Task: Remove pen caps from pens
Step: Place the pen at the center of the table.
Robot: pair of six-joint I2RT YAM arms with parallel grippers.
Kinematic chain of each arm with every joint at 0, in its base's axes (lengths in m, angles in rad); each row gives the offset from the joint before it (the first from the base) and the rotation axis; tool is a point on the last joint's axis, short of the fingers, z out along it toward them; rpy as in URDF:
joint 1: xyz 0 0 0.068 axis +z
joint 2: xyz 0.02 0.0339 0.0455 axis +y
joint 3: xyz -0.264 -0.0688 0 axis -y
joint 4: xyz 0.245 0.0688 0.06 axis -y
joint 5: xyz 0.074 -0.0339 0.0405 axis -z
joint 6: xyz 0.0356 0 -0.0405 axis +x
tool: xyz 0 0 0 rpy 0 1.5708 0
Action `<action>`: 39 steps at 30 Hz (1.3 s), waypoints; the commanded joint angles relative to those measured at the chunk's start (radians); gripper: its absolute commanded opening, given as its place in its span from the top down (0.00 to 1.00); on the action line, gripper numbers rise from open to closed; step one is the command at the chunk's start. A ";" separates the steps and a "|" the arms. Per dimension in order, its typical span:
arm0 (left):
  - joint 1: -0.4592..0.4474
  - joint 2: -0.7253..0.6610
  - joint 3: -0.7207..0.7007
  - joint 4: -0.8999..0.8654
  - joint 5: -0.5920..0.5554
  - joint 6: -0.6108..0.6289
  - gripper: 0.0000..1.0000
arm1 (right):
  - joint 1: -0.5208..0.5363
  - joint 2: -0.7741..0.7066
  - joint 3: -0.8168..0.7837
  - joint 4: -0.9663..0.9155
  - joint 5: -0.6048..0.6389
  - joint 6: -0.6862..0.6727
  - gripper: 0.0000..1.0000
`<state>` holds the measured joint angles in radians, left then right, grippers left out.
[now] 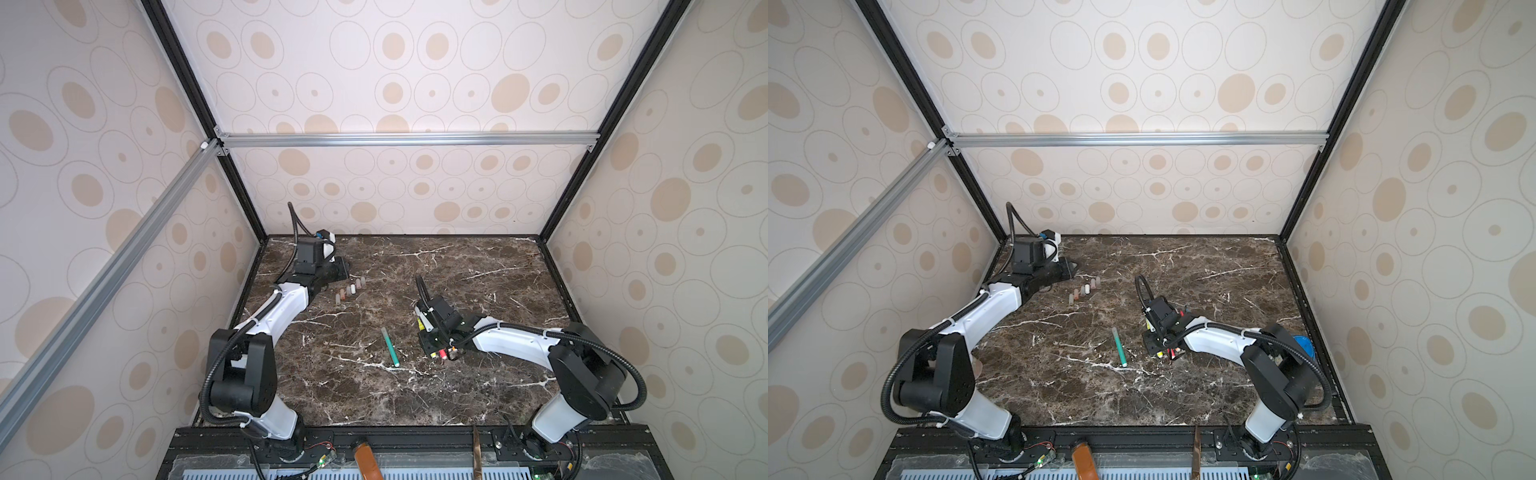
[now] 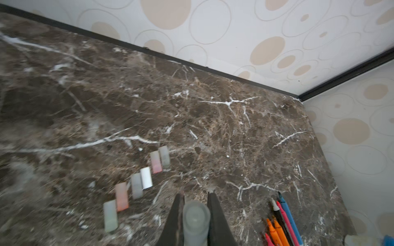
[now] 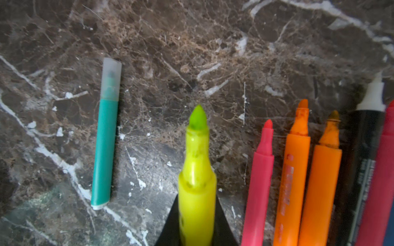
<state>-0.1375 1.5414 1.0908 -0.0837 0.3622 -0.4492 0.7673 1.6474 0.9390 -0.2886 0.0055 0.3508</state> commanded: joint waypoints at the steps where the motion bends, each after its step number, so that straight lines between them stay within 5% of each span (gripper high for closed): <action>1: 0.018 -0.064 -0.079 -0.035 -0.054 0.038 1.00 | 0.000 0.026 0.044 -0.092 0.035 0.010 0.92; 19: 0.102 -0.107 -0.221 -0.001 -0.133 0.021 1.00 | 0.000 0.090 0.073 -0.168 0.076 0.006 0.73; 39: 0.131 -0.075 -0.267 0.043 -0.153 0.010 1.00 | -0.009 0.119 0.145 -0.200 0.156 -0.054 0.83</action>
<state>-0.0185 1.4597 0.8230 -0.0631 0.2340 -0.4400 0.7639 1.7561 1.0634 -0.4568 0.1364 0.3130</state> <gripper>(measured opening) 0.164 0.167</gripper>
